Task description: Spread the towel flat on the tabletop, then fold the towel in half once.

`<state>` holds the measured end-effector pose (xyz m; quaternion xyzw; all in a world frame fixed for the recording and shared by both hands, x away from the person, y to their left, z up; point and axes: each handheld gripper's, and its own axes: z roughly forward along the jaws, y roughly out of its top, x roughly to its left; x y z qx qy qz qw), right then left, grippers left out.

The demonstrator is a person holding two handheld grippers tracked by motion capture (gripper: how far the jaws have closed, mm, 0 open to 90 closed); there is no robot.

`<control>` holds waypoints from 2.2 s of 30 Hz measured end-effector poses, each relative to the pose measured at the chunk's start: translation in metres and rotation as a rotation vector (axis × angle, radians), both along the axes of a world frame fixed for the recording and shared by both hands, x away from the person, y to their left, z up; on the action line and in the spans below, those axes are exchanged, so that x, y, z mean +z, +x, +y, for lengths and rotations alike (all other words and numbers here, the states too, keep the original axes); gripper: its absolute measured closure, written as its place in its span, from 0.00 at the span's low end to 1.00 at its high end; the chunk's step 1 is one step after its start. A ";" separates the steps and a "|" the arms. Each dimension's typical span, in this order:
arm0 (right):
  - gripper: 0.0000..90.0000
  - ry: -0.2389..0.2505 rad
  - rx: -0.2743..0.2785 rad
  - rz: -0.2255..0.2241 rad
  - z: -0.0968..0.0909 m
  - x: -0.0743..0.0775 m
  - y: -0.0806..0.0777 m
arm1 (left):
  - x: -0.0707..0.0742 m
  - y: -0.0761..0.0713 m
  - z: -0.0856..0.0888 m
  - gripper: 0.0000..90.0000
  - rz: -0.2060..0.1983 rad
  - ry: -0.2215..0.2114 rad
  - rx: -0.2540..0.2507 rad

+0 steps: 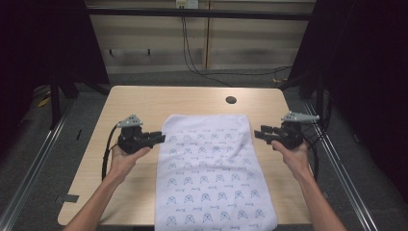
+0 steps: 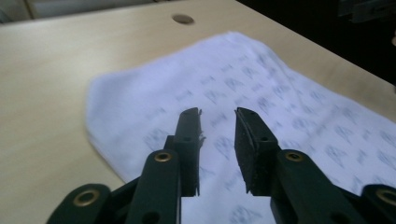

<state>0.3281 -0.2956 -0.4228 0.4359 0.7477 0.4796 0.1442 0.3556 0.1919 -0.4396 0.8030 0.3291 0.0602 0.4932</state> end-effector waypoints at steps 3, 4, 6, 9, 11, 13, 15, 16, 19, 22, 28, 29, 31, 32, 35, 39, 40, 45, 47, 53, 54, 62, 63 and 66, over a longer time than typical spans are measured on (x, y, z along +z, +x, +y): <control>0.65 -0.013 0.057 0.055 0.004 -0.020 -0.018 | -0.021 -0.013 -0.001 0.85 0.049 0.020 -0.042; 0.65 -0.027 0.072 0.078 0.006 -0.027 -0.023 | -0.028 -0.017 0.000 0.87 0.058 0.028 -0.051; 0.67 -0.044 0.096 0.111 0.009 -0.042 -0.030 | -0.041 -0.022 0.000 0.88 0.083 0.050 -0.063; 0.76 -0.103 0.120 0.167 0.016 -0.060 -0.032 | -0.055 -0.021 -0.002 0.86 0.097 0.086 -0.067; 0.79 -0.134 0.147 0.183 0.022 -0.069 -0.029 | -0.062 -0.018 -0.007 0.81 0.098 0.114 -0.061; 0.77 -0.168 0.152 0.181 0.029 -0.072 -0.024 | -0.067 -0.015 -0.011 0.78 0.096 0.128 -0.066; 0.69 -0.174 0.147 0.172 0.033 -0.074 -0.019 | -0.068 -0.015 -0.012 0.78 0.091 0.124 -0.060; 0.64 -0.196 0.124 0.167 0.036 -0.076 -0.016 | -0.068 -0.015 -0.012 0.77 0.085 0.129 -0.058; 0.67 -0.209 0.100 0.149 0.040 -0.079 -0.017 | -0.067 -0.017 -0.013 0.85 0.065 0.157 -0.051; 0.92 -0.262 0.044 0.177 0.040 -0.075 -0.027 | -0.067 -0.017 -0.012 0.98 0.069 0.168 -0.057; 0.97 -0.211 0.045 0.240 0.027 -0.073 -0.058 | -0.067 -0.021 -0.016 0.99 0.087 0.160 -0.096; 0.97 -0.217 0.048 0.234 0.026 -0.073 -0.063 | -0.067 -0.023 -0.017 0.99 0.089 0.159 -0.107; 0.97 -0.229 0.053 0.234 0.026 -0.072 -0.070 | -0.065 -0.031 -0.020 0.99 0.088 0.170 -0.121; 0.97 -0.226 0.056 0.233 0.026 -0.072 -0.073 | -0.065 -0.036 -0.020 0.99 0.092 0.174 -0.134; 0.97 -0.219 0.090 0.253 0.027 -0.071 -0.086 | -0.061 -0.050 -0.018 0.99 0.119 0.195 -0.150; 0.97 -0.210 0.151 0.295 0.026 -0.069 -0.105 | -0.060 -0.068 -0.014 0.99 0.145 0.194 -0.184; 0.97 -0.220 0.170 0.295 0.028 -0.068 -0.115 | -0.059 -0.075 -0.013 0.99 0.141 0.199 -0.194; 0.97 -0.212 0.202 0.309 0.031 -0.067 -0.130 | -0.057 -0.093 -0.013 0.99 0.163 0.210 -0.234; 0.95 -0.225 0.234 0.324 0.034 -0.066 -0.137 | -0.058 -0.103 -0.011 0.99 0.179 0.191 -0.250; 0.81 -0.181 0.183 0.219 0.024 -0.054 -0.116 | -0.056 -0.089 -0.003 0.89 0.196 0.112 -0.239; 0.79 -0.157 0.138 0.188 0.016 -0.050 -0.102 | -0.049 -0.081 -0.002 0.89 0.169 0.088 -0.224; 0.77 -0.158 -0.037 0.127 -0.008 -0.050 -0.013 | -0.043 -0.014 0.002 0.90 0.092 0.056 -0.047; 0.77 -0.158 -0.037 0.127 -0.008 -0.050 -0.013 | -0.043 -0.014 0.002 0.90 0.092 0.056 -0.047; 0.72 -0.164 -0.059 0.132 -0.007 -0.057 0.014 | -0.046 0.016 0.006 0.90 0.086 0.044 0.052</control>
